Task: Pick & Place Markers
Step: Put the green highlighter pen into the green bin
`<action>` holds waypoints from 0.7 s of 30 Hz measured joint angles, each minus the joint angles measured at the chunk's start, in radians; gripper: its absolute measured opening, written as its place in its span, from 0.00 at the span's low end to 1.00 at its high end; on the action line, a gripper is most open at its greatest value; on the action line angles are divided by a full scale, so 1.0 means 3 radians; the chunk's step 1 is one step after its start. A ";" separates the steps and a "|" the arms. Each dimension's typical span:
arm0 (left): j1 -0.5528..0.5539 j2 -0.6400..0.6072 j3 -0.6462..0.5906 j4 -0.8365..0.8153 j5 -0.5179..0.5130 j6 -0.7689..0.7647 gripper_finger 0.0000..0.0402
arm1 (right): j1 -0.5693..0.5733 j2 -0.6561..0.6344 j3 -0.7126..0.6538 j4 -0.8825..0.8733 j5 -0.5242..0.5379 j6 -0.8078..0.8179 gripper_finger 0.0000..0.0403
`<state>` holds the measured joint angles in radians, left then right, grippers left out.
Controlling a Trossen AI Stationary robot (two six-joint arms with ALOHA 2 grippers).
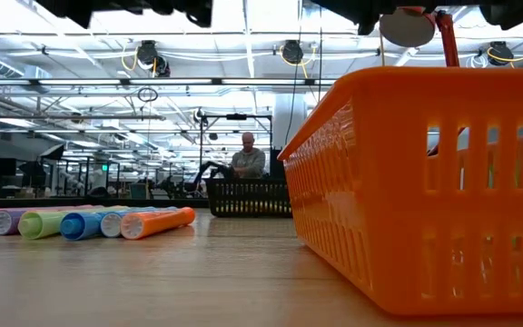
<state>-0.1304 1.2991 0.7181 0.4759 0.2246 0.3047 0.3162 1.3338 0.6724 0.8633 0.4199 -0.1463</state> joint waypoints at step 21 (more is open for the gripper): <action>0.0135 0.0304 0.0001 0.0270 0.0048 -0.0126 0.09 | 0.0013 0.1217 0.0786 0.0600 -0.0369 -0.0557 0.55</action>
<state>-0.0898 1.3903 0.7185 0.5569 0.2390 0.2668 0.3201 1.6989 0.9081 1.0434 0.3092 -0.3134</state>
